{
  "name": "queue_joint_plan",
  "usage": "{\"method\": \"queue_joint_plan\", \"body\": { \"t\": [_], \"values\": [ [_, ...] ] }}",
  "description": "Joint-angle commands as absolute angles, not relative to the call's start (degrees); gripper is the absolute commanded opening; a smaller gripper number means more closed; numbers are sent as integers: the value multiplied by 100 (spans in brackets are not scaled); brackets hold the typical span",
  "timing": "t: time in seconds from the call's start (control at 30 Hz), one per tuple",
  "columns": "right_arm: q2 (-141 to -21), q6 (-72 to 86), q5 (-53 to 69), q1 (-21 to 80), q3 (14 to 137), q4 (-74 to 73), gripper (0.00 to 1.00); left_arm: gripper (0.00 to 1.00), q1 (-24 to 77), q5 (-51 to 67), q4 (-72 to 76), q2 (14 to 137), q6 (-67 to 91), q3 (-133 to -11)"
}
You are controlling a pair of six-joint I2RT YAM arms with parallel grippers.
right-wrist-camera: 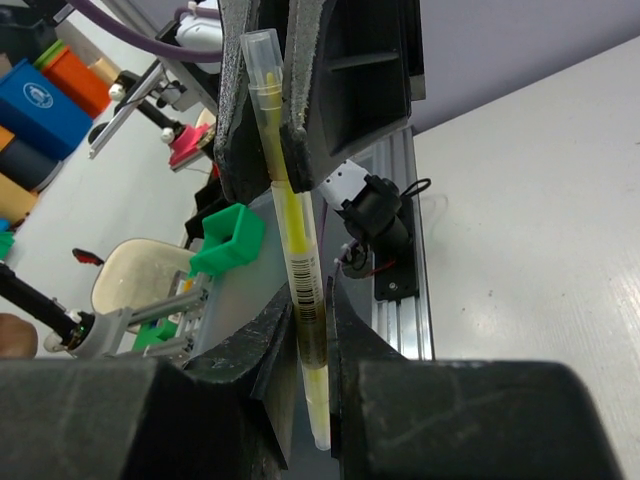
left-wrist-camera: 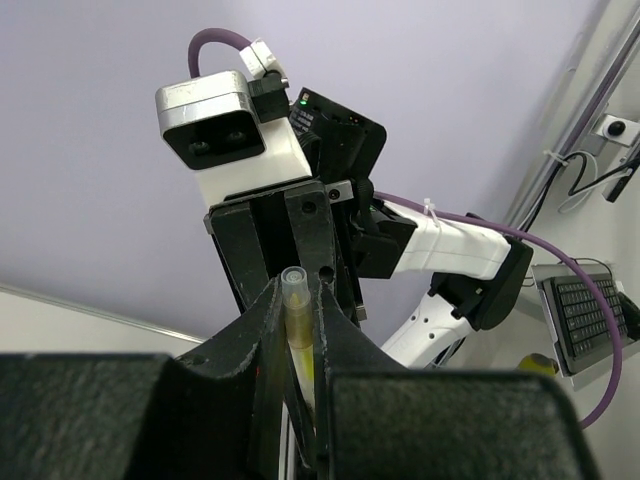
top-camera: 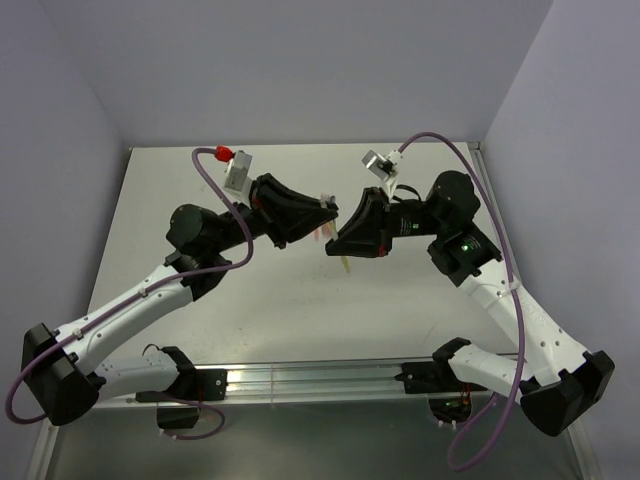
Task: Insert the pens into the pen caps
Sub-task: Press the pen cap onto the pen.
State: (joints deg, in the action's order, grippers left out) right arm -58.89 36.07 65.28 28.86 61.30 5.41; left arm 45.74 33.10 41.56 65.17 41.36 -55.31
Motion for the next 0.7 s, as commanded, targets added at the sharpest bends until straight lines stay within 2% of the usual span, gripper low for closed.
{"method": "queue_joint_plan", "body": {
  "t": [0.0,0.07,0.17,0.33,0.67],
  "values": [
    [-5924,3930,4922,2479,6442,1646,0,0,4878,5739,3261,6724,4333,-5089],
    [-5906,3684,4650,2479,6556,1224,0,0,4869,5495,3025,6741,4150,-5185],
    [-5863,3297,4107,2496,6784,652,0,0,4887,4660,1857,6855,3684,-5579],
    [-5731,2804,3245,2636,6978,-113,0,0,5009,3694,1223,6952,3691,-5853],
    [-5616,2496,2101,2812,7189,-650,0,0,5431,2059,19,7171,3762,-6257]
  ]
}}
